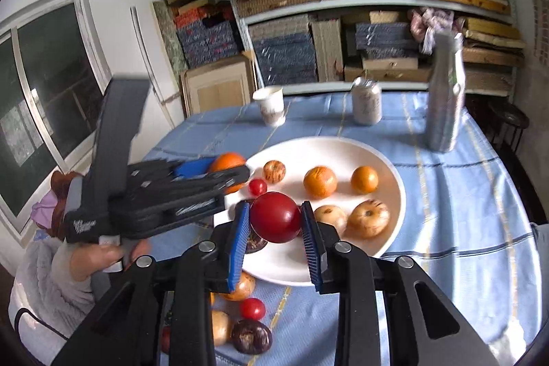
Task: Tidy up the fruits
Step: 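Lower the mandarin onto the plate with the left gripper while the right lowers the tomato there, then open both grippers and withdraw them back to the fruit pile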
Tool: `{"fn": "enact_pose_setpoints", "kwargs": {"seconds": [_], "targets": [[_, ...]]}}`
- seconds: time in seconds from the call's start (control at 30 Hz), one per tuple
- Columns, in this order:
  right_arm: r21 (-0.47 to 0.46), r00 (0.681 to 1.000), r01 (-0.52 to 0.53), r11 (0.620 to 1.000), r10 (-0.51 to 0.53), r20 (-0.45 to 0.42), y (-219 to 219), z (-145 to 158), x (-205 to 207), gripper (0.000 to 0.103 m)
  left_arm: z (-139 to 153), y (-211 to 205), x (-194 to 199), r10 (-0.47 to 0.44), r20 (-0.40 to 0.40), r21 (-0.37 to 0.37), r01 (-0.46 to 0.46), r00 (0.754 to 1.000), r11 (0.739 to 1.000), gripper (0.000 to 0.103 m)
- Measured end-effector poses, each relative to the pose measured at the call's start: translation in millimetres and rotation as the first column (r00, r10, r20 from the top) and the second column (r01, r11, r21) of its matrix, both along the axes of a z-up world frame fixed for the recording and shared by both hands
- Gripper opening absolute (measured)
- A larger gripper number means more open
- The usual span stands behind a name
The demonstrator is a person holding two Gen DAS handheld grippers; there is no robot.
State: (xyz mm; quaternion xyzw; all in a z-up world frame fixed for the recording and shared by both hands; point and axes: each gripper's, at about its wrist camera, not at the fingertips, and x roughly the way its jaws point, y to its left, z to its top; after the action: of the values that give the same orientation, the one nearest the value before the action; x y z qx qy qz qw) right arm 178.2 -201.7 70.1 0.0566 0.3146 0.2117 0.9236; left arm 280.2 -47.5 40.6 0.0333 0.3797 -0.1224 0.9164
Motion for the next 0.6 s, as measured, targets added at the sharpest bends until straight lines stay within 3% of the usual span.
{"fn": "enact_pose_setpoints", "kwargs": {"seconds": [0.27, 0.6], "targets": [[-0.032, 0.996, -0.023, 0.999, 0.02, -0.089, 20, -47, 24, 0.031, -35, -12, 29, -0.024, -0.058, 0.0, 0.024, 0.998, 1.0, 0.046], [-0.067, 0.994, -0.013, 0.998, 0.006, -0.107, 28, -66, 39, 0.032, -56, -16, 43, -0.039, -0.096, -0.015, 0.038, 0.995, 0.999, 0.046]]}}
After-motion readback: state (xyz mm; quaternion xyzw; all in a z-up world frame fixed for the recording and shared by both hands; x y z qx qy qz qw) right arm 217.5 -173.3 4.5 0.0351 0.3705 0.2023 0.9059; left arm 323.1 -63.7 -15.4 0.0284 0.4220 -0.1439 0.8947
